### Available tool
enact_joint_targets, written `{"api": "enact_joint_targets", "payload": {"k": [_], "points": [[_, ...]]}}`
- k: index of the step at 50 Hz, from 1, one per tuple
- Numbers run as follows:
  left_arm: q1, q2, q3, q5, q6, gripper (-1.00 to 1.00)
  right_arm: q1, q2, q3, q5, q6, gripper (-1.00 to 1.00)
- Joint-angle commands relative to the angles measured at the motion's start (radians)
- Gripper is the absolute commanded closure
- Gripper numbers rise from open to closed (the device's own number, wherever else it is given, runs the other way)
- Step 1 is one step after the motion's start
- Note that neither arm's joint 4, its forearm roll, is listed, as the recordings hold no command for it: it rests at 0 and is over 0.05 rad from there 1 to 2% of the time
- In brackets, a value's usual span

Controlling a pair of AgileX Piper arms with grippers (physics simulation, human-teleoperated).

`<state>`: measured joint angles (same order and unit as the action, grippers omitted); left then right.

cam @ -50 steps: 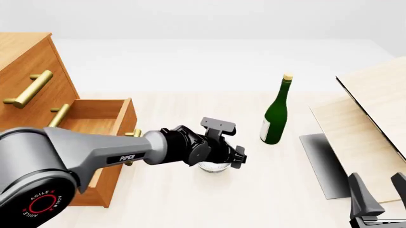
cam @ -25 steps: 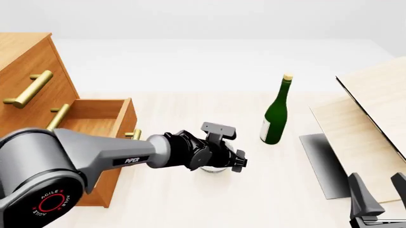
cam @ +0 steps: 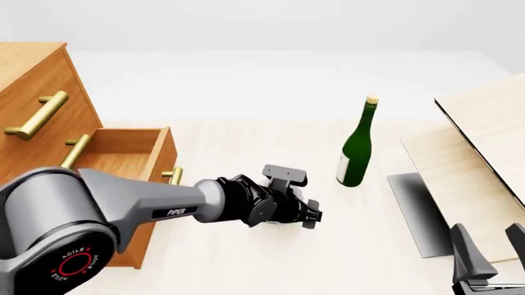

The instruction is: Put the bowl in the bottom drawer of the cabinet.

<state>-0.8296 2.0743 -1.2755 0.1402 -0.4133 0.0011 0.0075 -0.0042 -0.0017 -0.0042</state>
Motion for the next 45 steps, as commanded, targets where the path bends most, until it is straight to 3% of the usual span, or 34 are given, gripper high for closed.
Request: {"api": "enact_joint_targets", "payload": {"k": [1,19,20,45], "points": [[-0.003,0.006,-0.001,-0.002,-0.013,-1.00,0.000,0.000,0.000,0.000,0.000,-1.00],[-0.007,0.006,0.009,-0.018,-0.017,-1.00,0.000,0.000,0.000,0.000,0.000,-1.00],[-0.008,0.003,0.011,-0.018,-0.016,1.00,0.000,0.000,0.000,0.000,0.000,-1.00],[-0.014,-0.043,0.025,-0.009,0.026,1.00,0.000,0.000,0.000,0.000,0.000,-1.00]]}}
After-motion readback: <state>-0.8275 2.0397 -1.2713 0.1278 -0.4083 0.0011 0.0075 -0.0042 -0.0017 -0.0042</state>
